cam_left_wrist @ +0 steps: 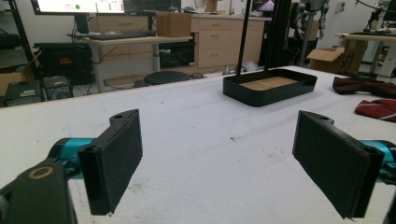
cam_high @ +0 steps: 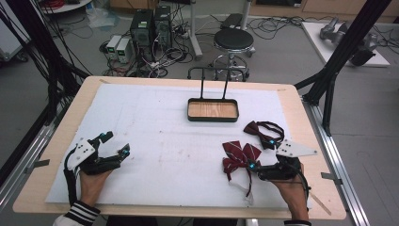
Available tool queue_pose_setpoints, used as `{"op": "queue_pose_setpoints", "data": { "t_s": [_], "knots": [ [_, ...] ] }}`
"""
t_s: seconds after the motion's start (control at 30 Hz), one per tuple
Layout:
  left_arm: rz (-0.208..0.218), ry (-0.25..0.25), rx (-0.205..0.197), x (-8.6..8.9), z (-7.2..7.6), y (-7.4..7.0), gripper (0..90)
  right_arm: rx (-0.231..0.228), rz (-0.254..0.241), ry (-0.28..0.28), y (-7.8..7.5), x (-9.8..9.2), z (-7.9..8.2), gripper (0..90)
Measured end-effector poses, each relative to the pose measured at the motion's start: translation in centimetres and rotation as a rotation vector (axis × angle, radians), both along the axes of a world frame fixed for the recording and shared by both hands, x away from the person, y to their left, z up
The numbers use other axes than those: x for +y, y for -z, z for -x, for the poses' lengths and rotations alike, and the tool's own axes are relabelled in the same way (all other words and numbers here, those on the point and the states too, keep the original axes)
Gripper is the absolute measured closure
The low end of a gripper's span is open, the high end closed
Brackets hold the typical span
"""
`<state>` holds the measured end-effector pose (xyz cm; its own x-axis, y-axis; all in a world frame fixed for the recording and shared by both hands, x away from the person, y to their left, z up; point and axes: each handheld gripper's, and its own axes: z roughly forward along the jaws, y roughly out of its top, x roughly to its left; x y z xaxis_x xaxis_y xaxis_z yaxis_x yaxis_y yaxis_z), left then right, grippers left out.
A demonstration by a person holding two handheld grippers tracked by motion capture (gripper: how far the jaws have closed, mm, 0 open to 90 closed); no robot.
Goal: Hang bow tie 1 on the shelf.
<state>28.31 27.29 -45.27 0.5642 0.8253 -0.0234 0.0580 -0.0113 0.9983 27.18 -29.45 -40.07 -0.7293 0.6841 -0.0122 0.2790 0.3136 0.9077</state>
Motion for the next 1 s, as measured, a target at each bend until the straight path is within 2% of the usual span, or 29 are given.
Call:
{"op": "queue_pose_setpoints", "data": {
  "t_s": [0.07, 0.13, 0.23, 0.27, 0.3, 0.33, 0.5, 0.77, 0.8, 0.87, 1.0],
  "knots": [
    [0.001, 0.0, -0.001, 0.0, 0.0, 0.0, 16.3, 0.024, 0.035, -0.024, -0.1, 0.2, -0.3, 11.0],
    [0.001, 0.0, 0.0, 0.0, 0.0, 0.0, 16.3, 0.037, 0.071, -0.052, -0.2, 0.3, -0.5, 15.9],
    [0.001, 0.0, 0.0, 0.0, 0.0, 0.0, 16.3, 0.072, 0.121, -0.096, -0.4, 0.5, -0.9, 16.6],
    [0.002, -0.001, 0.0, 0.0, 0.0, 0.0, 16.3, 0.072, 0.121, -0.096, -0.4, 0.5, -0.9, 16.6],
    [0.002, 0.0, 0.001, 0.0, 0.0, 0.0, 16.3, 0.087, 0.167, -0.115, -0.5, 0.8, -1.1, 16.8],
    [0.002, 0.0, 0.002, 0.0, 0.0, 0.0, 16.3, 0.092, 0.183, -0.124, -0.5, 1.0, -1.2, 17.2],
    [-0.001, 0.001, 0.002, 0.0, 0.0, 0.0, 16.3, 0.128, 0.229, -0.157, -0.5, 1.5, -1.9, 22.2],
    [0.0, 0.0, 0.001, 0.0, 0.0, 0.0, 16.3, 0.201, 0.34, -0.23, 0.0, 2.7, -2.8, 31.5],
    [0.0, 0.0, 0.001, 0.0, 0.0, 0.0, 16.3, 0.208, 0.363, -0.241, 0.1, 2.8, -2.9, 35.0],
    [0.0, 0.001, 0.001, 0.0, 0.0, 0.0, 16.3, 0.225, 0.372, -0.252, 0.3, 3.0, -3.1, 38.6],
    [-0.001, 0.001, 0.001, 0.0, 0.0, 0.0, 16.3, 0.237, 0.42, -0.272, 0.6, 3.2, -3.3, 43.7]
  ]
}}
